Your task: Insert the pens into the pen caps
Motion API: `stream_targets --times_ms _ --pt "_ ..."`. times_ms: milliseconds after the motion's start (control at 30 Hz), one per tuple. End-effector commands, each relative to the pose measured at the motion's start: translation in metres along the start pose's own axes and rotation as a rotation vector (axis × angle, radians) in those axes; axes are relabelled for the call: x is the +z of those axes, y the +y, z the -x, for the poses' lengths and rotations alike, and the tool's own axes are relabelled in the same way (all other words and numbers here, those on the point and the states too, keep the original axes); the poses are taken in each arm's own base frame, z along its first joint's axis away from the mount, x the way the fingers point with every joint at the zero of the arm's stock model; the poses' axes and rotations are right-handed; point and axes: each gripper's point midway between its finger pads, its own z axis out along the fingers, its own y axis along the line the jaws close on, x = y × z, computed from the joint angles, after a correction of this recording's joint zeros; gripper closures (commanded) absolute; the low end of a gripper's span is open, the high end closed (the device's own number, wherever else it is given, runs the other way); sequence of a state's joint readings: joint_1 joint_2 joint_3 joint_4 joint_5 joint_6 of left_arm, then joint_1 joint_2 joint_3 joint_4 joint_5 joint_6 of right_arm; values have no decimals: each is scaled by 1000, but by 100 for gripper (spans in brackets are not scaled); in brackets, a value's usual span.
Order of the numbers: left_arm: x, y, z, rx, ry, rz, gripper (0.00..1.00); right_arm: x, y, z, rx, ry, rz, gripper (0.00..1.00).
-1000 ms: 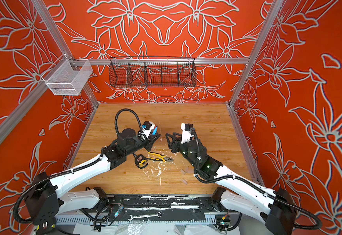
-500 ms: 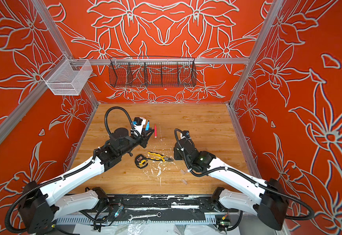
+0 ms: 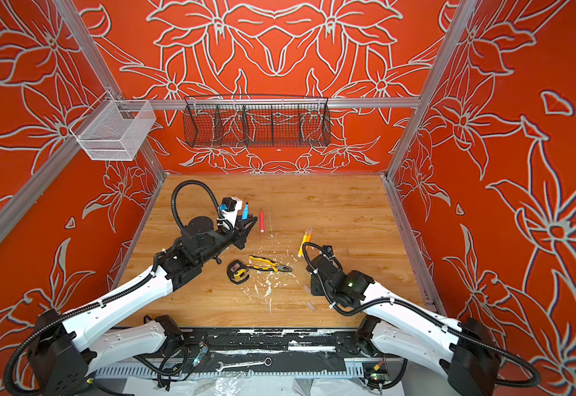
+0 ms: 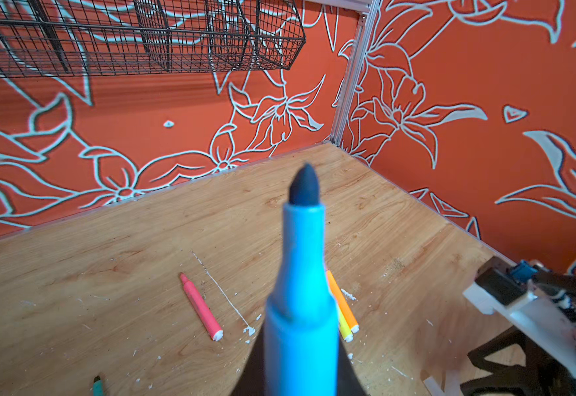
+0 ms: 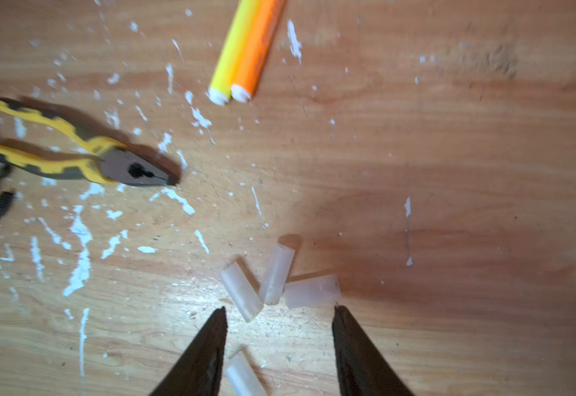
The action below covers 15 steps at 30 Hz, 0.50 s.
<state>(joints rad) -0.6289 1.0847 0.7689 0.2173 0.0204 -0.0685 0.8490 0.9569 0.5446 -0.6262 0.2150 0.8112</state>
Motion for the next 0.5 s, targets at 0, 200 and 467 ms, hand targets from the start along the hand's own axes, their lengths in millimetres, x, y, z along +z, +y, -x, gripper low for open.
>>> stream_targets --times_ms 0,200,467 --pt "-4 2 3 0 -20 10 100 6 -13 -25 4 88 -40 56" --pt "-9 0 7 0 -28 1 100 10 -25 -39 22 106 -56 56" --pt "-16 -2 13 -66 -38 -6 100 20 -29 -35 5 115 -116 57"
